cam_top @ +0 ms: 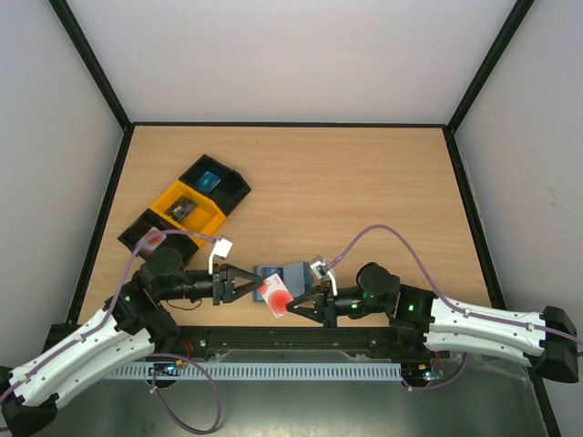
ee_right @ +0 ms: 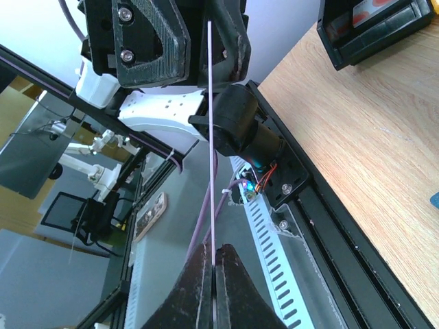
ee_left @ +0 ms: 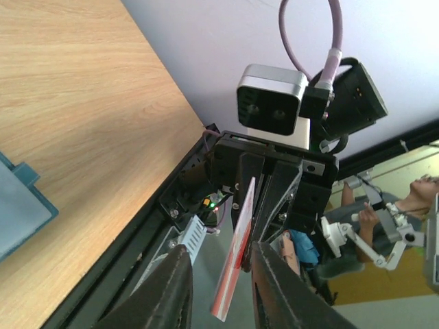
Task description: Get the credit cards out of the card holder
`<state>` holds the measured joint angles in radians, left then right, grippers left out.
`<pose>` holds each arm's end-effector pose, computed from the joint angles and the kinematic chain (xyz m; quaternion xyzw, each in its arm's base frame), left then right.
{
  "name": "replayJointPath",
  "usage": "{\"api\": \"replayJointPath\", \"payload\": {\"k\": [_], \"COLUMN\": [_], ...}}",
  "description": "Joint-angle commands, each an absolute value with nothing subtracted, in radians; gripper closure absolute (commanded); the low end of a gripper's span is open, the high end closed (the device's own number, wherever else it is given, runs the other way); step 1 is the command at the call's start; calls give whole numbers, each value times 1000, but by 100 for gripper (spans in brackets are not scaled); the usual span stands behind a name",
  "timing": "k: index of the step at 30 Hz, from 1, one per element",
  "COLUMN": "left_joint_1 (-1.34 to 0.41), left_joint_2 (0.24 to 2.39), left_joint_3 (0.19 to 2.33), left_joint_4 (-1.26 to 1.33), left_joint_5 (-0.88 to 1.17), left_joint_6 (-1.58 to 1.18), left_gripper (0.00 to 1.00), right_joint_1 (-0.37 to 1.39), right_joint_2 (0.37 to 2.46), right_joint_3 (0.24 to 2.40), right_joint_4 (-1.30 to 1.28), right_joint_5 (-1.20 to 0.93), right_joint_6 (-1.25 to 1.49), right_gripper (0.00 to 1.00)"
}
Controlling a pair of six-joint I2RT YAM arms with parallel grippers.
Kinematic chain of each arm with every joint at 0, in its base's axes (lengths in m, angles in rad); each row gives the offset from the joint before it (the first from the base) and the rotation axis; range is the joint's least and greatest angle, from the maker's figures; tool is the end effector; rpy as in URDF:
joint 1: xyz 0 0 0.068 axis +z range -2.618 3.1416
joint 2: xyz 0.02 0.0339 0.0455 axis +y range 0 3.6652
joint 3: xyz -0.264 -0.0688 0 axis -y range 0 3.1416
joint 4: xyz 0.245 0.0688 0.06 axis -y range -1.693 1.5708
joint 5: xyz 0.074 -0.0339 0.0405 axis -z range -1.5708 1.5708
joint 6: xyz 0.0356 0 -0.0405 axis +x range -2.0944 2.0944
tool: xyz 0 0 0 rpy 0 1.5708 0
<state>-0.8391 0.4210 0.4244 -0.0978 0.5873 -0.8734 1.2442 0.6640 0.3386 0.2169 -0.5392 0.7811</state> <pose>0.0702 -0.1077 0.2725 0.1826 0.7113 -0.6269 0.2604 0.0364 0.1644 0.2434 -0.3378 0.6576 0.6509 0.1727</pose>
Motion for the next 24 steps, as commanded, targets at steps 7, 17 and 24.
{"api": "replayJointPath", "payload": {"k": [7, 17, 24], "left_joint_1": [-834, -834, -834], "left_joint_2": [441, 443, 401], "left_joint_3": [396, 391, 422], "left_joint_4": [-75, -82, -164], "left_joint_5": [655, 620, 425], "left_joint_6": [-850, -850, -856], "left_gripper": [73, 97, 97], "right_joint_1": [1250, 1251, 1250], "right_joint_2": [657, 662, 614], "right_joint_3": [363, 366, 377], "right_joint_4": [255, 224, 145], "right_joint_5": [-533, -479, -341], "right_joint_6": [772, 763, 773], "right_gripper": [98, 89, 47]}}
